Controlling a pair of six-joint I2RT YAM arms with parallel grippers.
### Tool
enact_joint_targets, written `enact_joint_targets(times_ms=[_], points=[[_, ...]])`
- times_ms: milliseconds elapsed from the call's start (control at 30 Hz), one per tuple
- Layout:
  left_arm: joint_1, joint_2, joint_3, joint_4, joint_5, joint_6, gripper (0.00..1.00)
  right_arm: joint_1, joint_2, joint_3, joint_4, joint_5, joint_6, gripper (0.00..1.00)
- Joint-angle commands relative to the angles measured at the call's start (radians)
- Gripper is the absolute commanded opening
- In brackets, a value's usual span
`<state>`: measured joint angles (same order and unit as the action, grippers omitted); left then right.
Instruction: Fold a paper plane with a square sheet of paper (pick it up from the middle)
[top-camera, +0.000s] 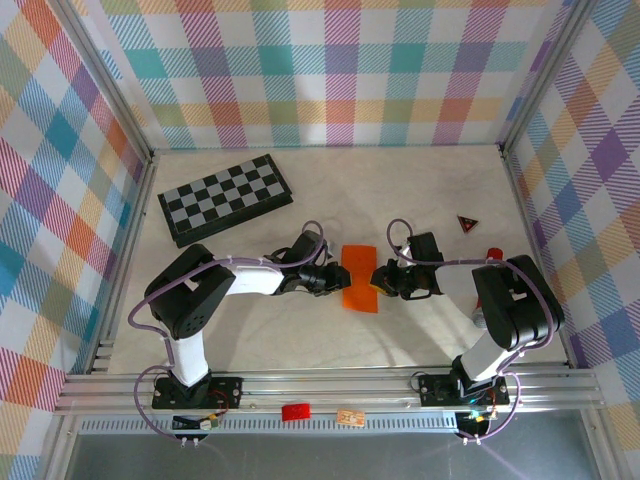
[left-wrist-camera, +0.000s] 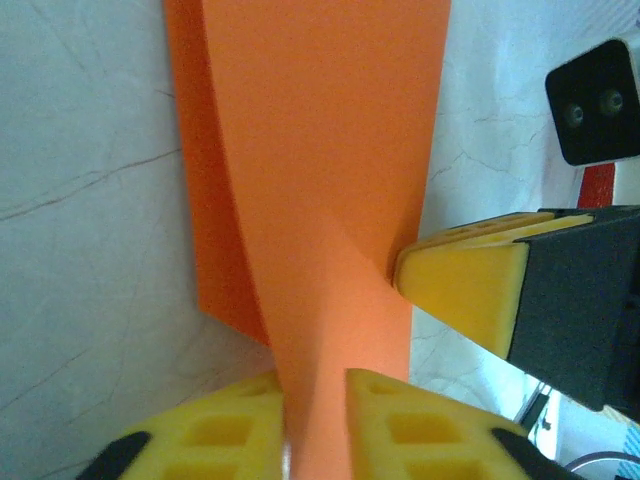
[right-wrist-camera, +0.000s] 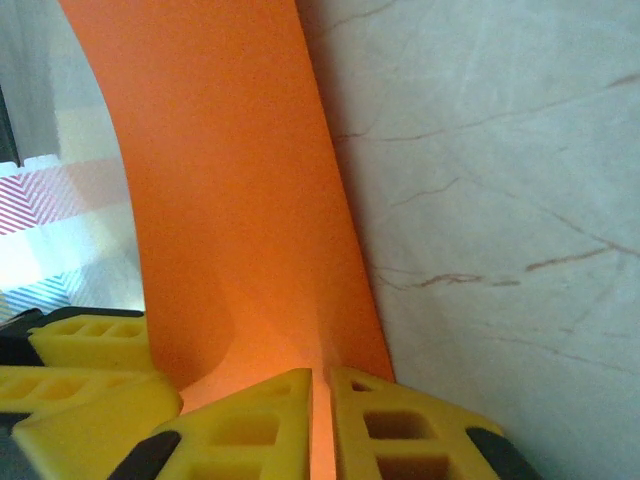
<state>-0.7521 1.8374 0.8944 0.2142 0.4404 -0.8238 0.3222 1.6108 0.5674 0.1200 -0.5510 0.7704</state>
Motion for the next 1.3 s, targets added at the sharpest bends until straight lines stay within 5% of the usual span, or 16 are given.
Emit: enact_joint_targets(times_ms=[0, 233, 567, 1000, 1133, 1267], points=[[-0.009, 0.003, 0.014, -0.012, -0.008, 0.006, 0.14, 0.002, -0.014, -0.021, -0.019, -0.031, -0.017, 0.17], [-0.006, -0.055, -0.011, -0.048, -0.045, 0.005, 0.05, 0.002, -0.125, -0.001, -0.044, -0.061, -0.088, 0.29], [0.032, -0.150, -0.090, -0.069, -0.030, -0.032, 0.04, 0.048, -0.336, -0.035, -0.096, 0.017, -0.194, 0.47], [0.054, -0.188, -0.117, -0.024, 0.004, -0.098, 0.04, 0.577, -0.459, -0.144, 0.036, 0.585, -0.737, 0.55], [0.056, -0.182, -0.127, -0.012, -0.008, -0.110, 0.04, 0.705, -0.422, -0.134, 0.055, 0.813, -0.830, 0.56], [0.056, -0.185, -0.137, -0.003, -0.006, -0.118, 0.04, 0.767, -0.368, -0.138, 0.116, 0.907, -0.907, 0.58]])
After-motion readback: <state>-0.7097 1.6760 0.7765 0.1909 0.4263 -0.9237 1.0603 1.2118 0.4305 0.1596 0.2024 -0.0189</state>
